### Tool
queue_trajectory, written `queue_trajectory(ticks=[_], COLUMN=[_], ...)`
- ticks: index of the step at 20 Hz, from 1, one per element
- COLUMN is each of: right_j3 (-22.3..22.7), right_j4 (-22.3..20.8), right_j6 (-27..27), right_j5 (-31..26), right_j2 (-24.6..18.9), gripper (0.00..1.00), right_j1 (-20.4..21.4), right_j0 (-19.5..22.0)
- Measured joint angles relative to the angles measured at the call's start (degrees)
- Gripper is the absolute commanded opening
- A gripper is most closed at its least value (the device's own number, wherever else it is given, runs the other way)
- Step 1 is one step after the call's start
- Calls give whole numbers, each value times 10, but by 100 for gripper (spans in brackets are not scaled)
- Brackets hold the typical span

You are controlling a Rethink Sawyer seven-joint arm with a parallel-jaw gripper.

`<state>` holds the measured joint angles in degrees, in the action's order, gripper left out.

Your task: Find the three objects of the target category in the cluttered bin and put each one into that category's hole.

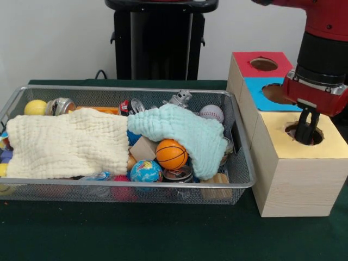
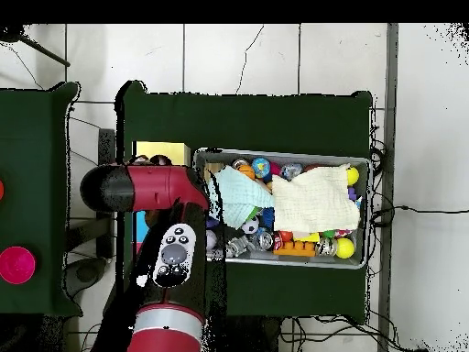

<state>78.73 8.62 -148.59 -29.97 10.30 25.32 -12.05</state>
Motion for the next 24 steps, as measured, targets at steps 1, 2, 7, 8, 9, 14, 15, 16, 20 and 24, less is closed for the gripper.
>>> queue_trajectory(ticks=[1, 2, 7, 8, 9, 14, 15, 16, 20, 24], right_j3=[1, 2, 3, 3, 2, 8, 9, 11, 28, 44], right_j4=[0, 0, 0, 0, 0, -1, -1, -1, -2, -2], right_j6=[0, 0, 0, 0, 0, 0, 0, 0, 0, 0], right_j5=[7, 13, 85, 100, 125, 139, 139, 139, 124, 66], right_j2=[-3, -6, -17, -18, -20, -21, -21, -21, -21, -21], gripper=[0, 0, 0, 0, 0, 0, 0, 0, 0, 0], right_j1=[-2, -5, -30, -32, -31, -29, -29, -28, -11, 25], right_j0=[2, 4, 16, 18, 20, 21, 21, 21, 21, 26])
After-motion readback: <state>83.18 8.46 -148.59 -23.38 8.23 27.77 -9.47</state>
